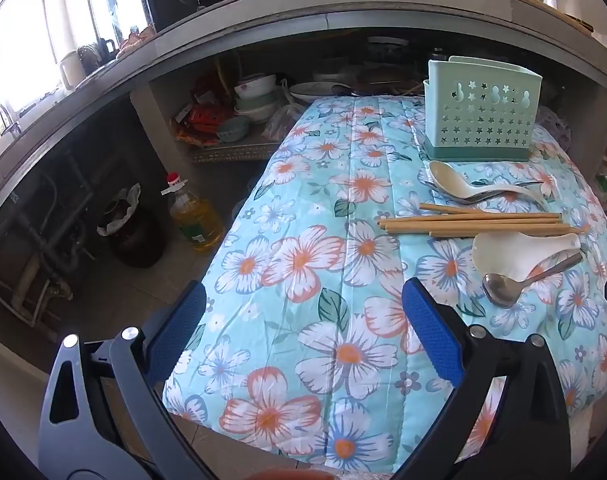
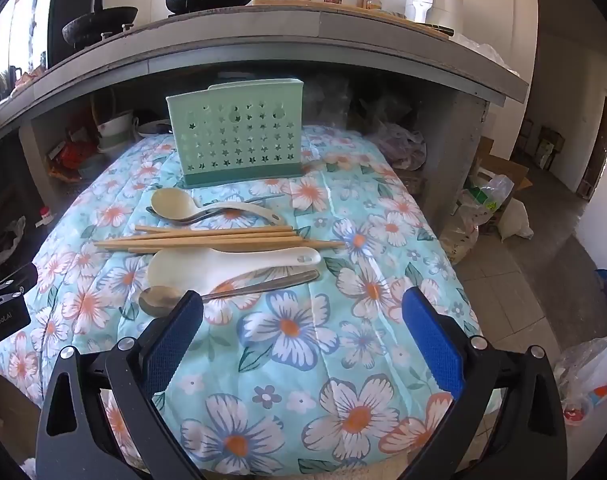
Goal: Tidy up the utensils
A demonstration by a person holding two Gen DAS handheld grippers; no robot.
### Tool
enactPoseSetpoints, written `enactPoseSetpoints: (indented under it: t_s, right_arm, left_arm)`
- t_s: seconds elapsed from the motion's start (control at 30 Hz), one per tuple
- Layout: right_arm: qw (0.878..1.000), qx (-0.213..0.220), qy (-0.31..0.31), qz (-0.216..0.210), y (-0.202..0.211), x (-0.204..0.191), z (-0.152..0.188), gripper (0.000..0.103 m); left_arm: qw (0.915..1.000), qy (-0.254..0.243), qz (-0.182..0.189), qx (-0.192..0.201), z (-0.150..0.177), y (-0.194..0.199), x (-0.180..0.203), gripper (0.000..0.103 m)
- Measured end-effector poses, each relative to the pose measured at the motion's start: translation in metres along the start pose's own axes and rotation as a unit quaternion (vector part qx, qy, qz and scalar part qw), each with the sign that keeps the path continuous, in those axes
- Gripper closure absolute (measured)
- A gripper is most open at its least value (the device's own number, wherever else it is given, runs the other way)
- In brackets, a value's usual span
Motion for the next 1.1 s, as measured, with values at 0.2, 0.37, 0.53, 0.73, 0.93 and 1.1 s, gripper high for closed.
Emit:
enactPoseSetpoints:
  t_s: [0.2, 0.37, 0.53, 0.73, 0.93, 1.1]
  right_arm:
    - [1.000, -0.001, 0.000, -0.003, -0.0009, -0.0014, 0.0006, 0.006]
    - [1.000, 0.002, -0.002, -0.002, 0.0008, 0.0007, -0.0014, 0.006]
    - [1.000, 0.002, -0.002, -0.002, 0.0014, 0.0004, -0.0012, 0.006]
    - [1.000, 0.002, -0.003, -0.004, 0.0023, 0.0022, -0.0013, 0.006]
    - [1.000, 0.001, -0.003, -0.004, 0.0014, 0.0008, -0.0009, 0.006]
    - [1.000, 0.002, -0.003, -0.004, 0.0011, 0.0003, -0.0007, 0.006]
  left_arm:
    - [1.0000, 0.000, 0.000, 0.005, -0.0002, 0.0008, -0.0003, 0.009]
    - [1.0000, -0.002, -0.001, 0.007, -0.0035, 0.0036, 0.0040, 0.009]
    - [1.0000, -0.001, 0.000, 0.009, -0.0044, 0.0037, 0.0045, 0.009]
    - [1.0000, -0.001, -0.002, 0.009, -0.0045, 0.0062, 0.0048, 0.009]
    - [0.9999, -0.003, 0.000, 0.010, -0.0046, 0.0058, 0.0046, 0.009]
    - [0.9999, -0.003, 0.000, 0.011, -0.0046, 0.0061, 0.0038, 0.009]
Point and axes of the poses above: each gripper's, at about its wrist camera, not at the fingertips, and y roughly against the way its jaws point, x to its right, z to its underside, the point moved 1 cm from there along -y, roughly the way its jaws point, and after that the axes turned 13 degrees about y, right-handed, at the moved point
